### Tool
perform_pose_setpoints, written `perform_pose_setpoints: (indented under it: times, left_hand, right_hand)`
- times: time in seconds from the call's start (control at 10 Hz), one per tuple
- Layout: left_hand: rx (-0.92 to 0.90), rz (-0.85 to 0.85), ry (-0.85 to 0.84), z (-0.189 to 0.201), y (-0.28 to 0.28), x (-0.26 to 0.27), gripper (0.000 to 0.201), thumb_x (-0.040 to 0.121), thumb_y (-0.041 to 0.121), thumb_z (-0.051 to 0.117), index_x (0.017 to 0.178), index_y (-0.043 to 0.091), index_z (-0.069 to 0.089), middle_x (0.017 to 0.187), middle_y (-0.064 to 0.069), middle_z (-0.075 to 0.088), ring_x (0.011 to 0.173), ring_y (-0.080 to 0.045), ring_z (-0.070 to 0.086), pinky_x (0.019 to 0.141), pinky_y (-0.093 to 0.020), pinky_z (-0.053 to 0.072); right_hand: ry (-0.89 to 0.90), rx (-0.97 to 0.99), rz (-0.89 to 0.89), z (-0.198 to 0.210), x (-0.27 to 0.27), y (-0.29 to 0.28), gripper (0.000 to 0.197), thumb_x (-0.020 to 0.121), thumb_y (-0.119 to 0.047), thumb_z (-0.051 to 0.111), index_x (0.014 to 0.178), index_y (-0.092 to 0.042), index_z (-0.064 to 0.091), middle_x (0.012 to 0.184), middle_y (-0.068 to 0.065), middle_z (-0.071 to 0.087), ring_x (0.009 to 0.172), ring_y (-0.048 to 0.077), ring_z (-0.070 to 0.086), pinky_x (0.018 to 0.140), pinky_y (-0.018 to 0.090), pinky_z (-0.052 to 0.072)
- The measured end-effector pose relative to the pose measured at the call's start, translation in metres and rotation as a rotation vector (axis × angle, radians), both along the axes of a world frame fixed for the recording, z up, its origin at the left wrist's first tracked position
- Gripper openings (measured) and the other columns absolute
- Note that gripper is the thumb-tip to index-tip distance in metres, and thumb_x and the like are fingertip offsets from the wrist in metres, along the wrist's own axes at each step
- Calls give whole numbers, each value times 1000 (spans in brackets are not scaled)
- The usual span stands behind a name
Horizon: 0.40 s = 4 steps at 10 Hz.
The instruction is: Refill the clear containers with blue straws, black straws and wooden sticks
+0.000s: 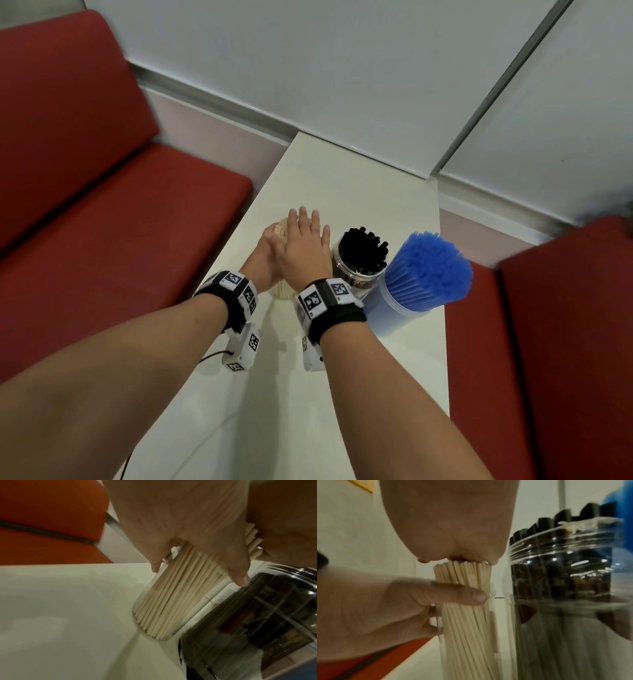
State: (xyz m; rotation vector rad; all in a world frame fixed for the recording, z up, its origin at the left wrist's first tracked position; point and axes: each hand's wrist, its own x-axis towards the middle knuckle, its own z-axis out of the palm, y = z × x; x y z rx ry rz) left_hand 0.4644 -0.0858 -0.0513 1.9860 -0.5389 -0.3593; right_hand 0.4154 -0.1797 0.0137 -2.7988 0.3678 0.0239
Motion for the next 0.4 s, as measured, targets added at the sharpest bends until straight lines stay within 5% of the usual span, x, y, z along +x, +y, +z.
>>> perform_pose_setpoints:
  times: [0.1,0.2,0.3,0.4]
  left_hand:
    - [-74,-29,197,12,-3,1,116,73,14,85,155,14,4,158,-7,23,144,-23,29,113,-25,26]
    - [112,-11,228,19,19,-13,138,61,35,92,156,17,-8,161,-4,13,148,-21,18,117,-35,21]
    - [114,30,279,14,68,-27,99,76,32,83,154,13,24,156,-5,32,142,-22,33,115,-42,31]
    - [92,54,318,2,139,-46,36,82,27,78,116,20,68,120,-4,69,112,-20,63,102,-42,47]
  right_hand:
    - [-155,306,-72,31,-13,-6,72,107,-51,34,163,-11,12,171,6,11,158,23,-4,128,42,5]
    - [-380,548,-124,68,-55,-7,68,106,-55,39,162,-22,21,168,-2,22,156,12,11,125,32,15]
    - [-564,757,-227,123,-104,-20,57,105,-53,44,157,-29,36,152,-7,50,136,9,52,118,36,38]
    - [-752,804,-191,196,-166,-38,42,107,-39,48,146,-25,53,125,-5,70,103,14,72,92,37,57]
